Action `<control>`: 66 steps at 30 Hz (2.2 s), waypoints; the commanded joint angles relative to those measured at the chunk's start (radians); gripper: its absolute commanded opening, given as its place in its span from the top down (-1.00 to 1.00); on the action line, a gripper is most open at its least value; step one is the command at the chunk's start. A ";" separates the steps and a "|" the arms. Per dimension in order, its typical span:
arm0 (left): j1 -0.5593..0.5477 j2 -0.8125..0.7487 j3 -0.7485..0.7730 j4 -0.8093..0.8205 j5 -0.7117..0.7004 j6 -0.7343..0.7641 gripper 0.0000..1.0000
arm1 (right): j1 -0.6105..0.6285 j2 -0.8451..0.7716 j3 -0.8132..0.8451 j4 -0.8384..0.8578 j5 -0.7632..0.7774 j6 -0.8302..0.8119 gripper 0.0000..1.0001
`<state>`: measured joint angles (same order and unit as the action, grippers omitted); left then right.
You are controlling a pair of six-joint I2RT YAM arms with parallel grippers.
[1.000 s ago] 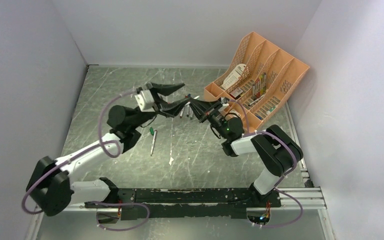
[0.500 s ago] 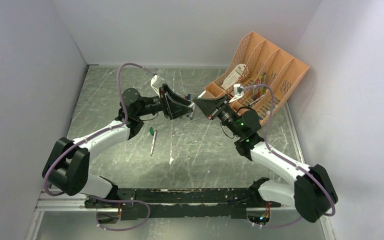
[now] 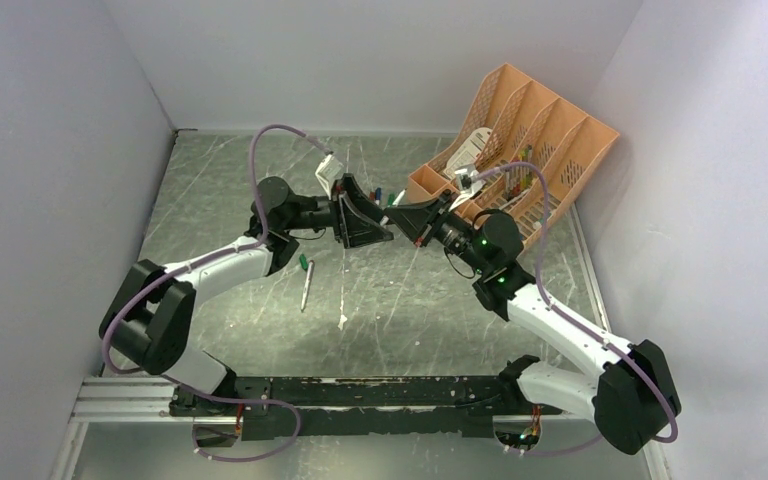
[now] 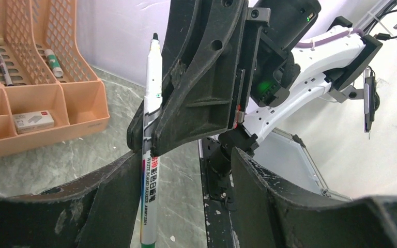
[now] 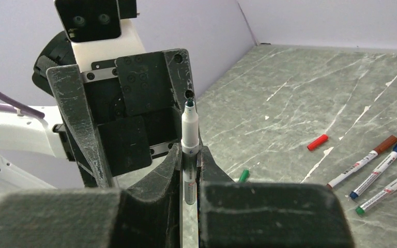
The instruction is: Insert the pens into the pen caps
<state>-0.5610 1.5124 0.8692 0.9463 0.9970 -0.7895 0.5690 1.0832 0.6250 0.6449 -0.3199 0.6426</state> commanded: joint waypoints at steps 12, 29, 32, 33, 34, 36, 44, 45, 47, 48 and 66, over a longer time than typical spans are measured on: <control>-0.014 0.115 0.025 0.244 0.110 -0.149 0.86 | 0.003 -0.005 0.028 0.021 -0.079 -0.003 1.00; 0.019 0.024 -0.079 0.066 0.082 0.063 0.86 | 0.003 -0.063 0.046 -0.085 0.096 -0.065 -0.15; 0.012 0.022 -0.084 0.086 0.092 0.055 0.87 | 0.002 -0.034 0.044 -0.052 0.058 -0.039 -0.08; 0.007 0.022 -0.080 0.080 0.093 0.060 0.86 | 0.002 -0.024 0.042 -0.037 0.045 -0.030 -0.06; 0.004 0.023 -0.076 0.069 0.093 0.067 0.86 | 0.002 -0.016 0.041 -0.026 0.032 -0.020 -0.01; -0.001 0.026 -0.064 0.060 0.097 0.070 0.86 | 0.002 -0.003 0.040 -0.007 0.010 -0.004 0.27; -0.010 0.037 -0.059 0.101 0.087 0.046 0.40 | 0.001 -0.008 0.037 0.008 -0.049 -0.004 1.00; -0.009 0.036 -0.059 0.106 0.079 0.042 0.33 | 0.002 -0.010 0.035 0.010 -0.052 -0.003 1.00; -0.008 0.034 -0.050 0.109 0.078 0.038 0.31 | 0.002 -0.012 0.032 0.007 -0.055 -0.003 1.00; -0.008 0.034 -0.041 0.106 0.076 0.035 0.31 | 0.001 -0.011 0.032 0.007 -0.058 -0.002 1.00; 0.133 0.046 -0.159 0.275 -0.095 -0.127 0.86 | 0.002 0.001 -0.002 -0.021 0.079 0.004 0.09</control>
<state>-0.5362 1.5700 0.8085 1.0714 1.0466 -0.8131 0.5732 1.0794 0.6445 0.6548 -0.3470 0.6697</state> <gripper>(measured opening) 0.159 0.362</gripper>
